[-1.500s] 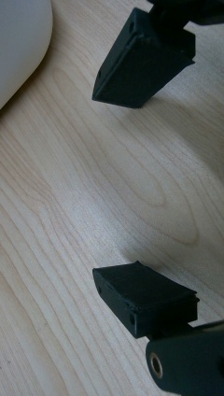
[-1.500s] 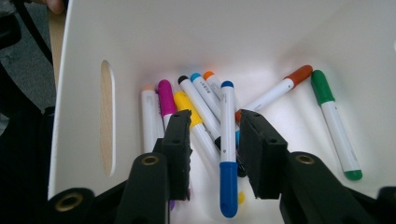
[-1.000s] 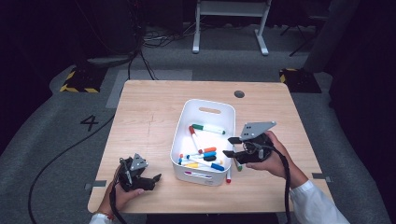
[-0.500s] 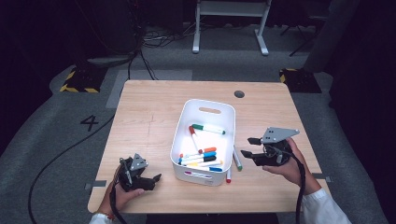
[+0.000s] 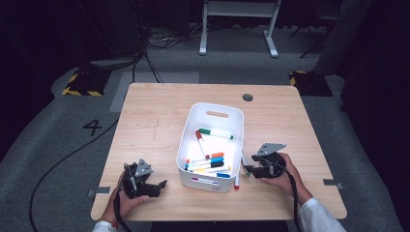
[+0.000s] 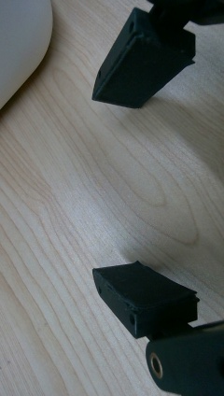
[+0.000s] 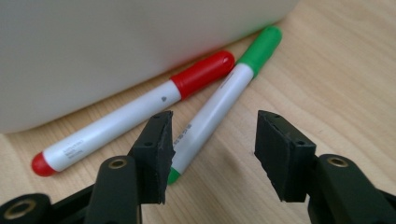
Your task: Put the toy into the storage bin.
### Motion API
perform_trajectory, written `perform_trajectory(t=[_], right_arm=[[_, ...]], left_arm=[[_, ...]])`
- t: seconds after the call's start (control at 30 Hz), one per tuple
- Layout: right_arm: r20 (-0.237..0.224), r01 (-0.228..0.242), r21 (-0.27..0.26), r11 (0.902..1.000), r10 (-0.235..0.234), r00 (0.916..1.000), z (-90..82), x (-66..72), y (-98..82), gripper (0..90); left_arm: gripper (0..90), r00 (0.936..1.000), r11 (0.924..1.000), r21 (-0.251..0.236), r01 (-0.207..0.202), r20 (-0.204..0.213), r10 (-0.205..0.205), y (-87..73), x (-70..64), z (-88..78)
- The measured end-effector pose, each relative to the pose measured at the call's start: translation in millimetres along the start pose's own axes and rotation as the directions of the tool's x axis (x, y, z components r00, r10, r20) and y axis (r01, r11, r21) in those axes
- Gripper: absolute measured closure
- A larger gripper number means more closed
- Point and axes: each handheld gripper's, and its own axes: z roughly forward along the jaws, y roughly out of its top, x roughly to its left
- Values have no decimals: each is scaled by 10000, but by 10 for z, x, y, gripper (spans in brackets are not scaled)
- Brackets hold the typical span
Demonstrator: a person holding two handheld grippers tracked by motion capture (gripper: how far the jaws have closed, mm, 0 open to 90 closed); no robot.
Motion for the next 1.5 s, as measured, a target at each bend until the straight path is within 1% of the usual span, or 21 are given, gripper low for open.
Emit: perform_trajectory(t=[0.17,0.2,0.23,0.27,0.3,0.33,0.37,0.4,0.43,0.5,0.53,0.57,0.7,0.73,0.9,0.97,1.0,1.1,1.27,1.33,1.5], right_arm=[[97,-68,124,9999,67,9999,47,17,-17,517],[310,-5,265,9996,-3,9995,67,22,-30,551],[310,-5,265,9996,-3,9995,67,22,-30,551],[707,-23,374,9993,-3,9975,86,11,-54,630],[707,-23,374,9993,-3,9975,86,11,-54,630],[706,-224,327,9992,200,9973,67,-20,-85,678],[706,-224,327,9992,200,9973,67,-20,-85,678],[1012,-307,343,9989,271,9945,38,-52,-121,722],[1050,-316,342,9989,278,9941,16,-74,-146,733],[1005,-376,298,9989,344,9943,-5,-96,-180,741],[915,-426,305,9986,397,9950,-69,-126,-253,753],[915,-426,305,9986,397,9950,-69,-126,-253,753],[721,-394,401,9984,364,9967,-216,-140,-409,757],[616,-343,456,9984,315,9976,-279,-148,-476,758],[500,-291,478,9984,267,9984,-388,-137,-597,755],[444,-321,456,9984,300,9986,-428,-133,-645,729],[422,-308,430,9986,290,9987,-441,-125,-663,682],[455,-121,317,9994,107,9989,-404,-115,-621,622],[526,-165,211,9996,153,9985,-279,-126,-493,573],[450,-185,185,9997,177,9988,-180,-132,-398,565],[512,-162,132,9998,155,9986,-67,-119,-272,561]], left_arm=[[142,10000,10000,2,-2,1,2,0,0,0],[142,10000,10000,4,-7,-7,7,0,-1,-1],[142,10000,10000,4,-7,-7,7,0,-1,-1],[142,10000,10000,3,-22,-56,22,1,-2,-4],[142,10000,10000,3,-22,-56,22,1,-2,-4],[142,9999,10000,-8,-2,-109,2,1,-5,-6],[142,9999,10000,-8,-1,-107,1,1,-4,-6],[142,10000,10000,7,-20,-48,20,1,-1,-4],[142,10000,10000,7,-20,-48,20,1,-1,-4],[142,9999,10000,-6,1,-110,-1,0,-4,-6],[142,10000,10000,-7,2,-20,-2,-1,-1,-2],[142,10000,10000,-7,2,-20,-2,-1,-1,-2],[142,10000,10000,-4,11,-12,-11,-1,-1,-1],[142,9999,10000,-8,5,-108,-5,0,-5,-6],[142,9999,10000,-14,26,-104,-26,-1,-5,-5],[142,10000,10000,5,40,-7,-40,0,-1,-2],[142,10000,10000,9,30,-28,-30,0,0,-3],[142,10000,10000,-1,22,-15,-22,-1,-1,-1],[142,10000,10000,8,30,-16,-30,0,0,-3],[142,10000,10000,4,29,-26,-29,0,0,-4],[142,10000,10000,-4,18,-23,-18,-1,-1,-2]])
